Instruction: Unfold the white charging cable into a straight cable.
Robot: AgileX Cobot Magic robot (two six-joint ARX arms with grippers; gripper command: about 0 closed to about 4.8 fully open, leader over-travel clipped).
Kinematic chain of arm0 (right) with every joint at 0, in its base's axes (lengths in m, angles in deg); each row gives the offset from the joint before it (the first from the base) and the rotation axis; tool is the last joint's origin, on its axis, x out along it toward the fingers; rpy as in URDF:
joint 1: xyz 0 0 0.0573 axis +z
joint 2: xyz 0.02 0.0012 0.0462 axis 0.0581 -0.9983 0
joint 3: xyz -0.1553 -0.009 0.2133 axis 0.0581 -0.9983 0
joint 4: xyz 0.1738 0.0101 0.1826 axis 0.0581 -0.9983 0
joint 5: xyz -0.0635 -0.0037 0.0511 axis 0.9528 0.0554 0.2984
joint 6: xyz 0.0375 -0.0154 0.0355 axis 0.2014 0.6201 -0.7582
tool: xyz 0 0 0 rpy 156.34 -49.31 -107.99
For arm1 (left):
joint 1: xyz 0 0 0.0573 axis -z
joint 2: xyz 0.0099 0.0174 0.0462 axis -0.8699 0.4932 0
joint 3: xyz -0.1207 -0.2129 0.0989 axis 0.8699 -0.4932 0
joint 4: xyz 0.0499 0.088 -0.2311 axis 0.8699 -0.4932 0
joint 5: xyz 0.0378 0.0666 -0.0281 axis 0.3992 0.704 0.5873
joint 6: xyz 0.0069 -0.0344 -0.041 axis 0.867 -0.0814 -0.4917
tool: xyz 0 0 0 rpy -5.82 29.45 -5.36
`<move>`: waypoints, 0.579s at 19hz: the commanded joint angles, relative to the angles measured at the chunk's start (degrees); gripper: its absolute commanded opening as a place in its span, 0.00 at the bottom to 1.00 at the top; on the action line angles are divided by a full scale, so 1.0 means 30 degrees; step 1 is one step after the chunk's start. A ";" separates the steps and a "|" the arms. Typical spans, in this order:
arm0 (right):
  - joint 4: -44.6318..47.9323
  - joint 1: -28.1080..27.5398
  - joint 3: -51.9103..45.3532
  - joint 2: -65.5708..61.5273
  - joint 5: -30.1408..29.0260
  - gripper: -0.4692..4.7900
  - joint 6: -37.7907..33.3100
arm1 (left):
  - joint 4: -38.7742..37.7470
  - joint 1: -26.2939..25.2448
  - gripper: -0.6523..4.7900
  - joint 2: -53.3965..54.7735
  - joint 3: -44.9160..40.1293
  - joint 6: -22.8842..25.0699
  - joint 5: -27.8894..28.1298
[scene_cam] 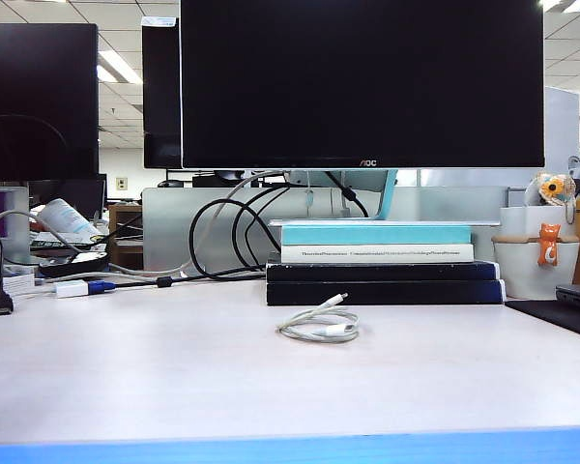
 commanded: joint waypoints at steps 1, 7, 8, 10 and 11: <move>0.0131 0.0007 -0.0102 0.0015 -0.0080 0.09 -0.0080 | 0.0109 0.0022 0.11 0.0029 0.0109 0.0029 -0.0131; 0.0160 0.0015 0.0073 0.0015 -0.0576 0.09 -0.1064 | -0.0342 0.1027 0.11 0.0896 0.1945 -0.1042 0.1297; 0.0051 0.0015 0.0240 0.0015 -0.0437 0.08 -0.1049 | -0.0517 0.1705 0.11 0.1661 0.2346 -0.1020 0.1676; -0.0838 0.0015 0.0852 0.0015 0.0911 0.08 -0.1013 | -0.0758 0.3577 0.11 0.4277 0.4364 -0.0168 0.2732; -0.0984 0.0015 0.0984 0.0007 0.1158 0.08 -0.0984 | -0.0729 0.4262 0.11 0.5493 0.5297 0.0634 0.3162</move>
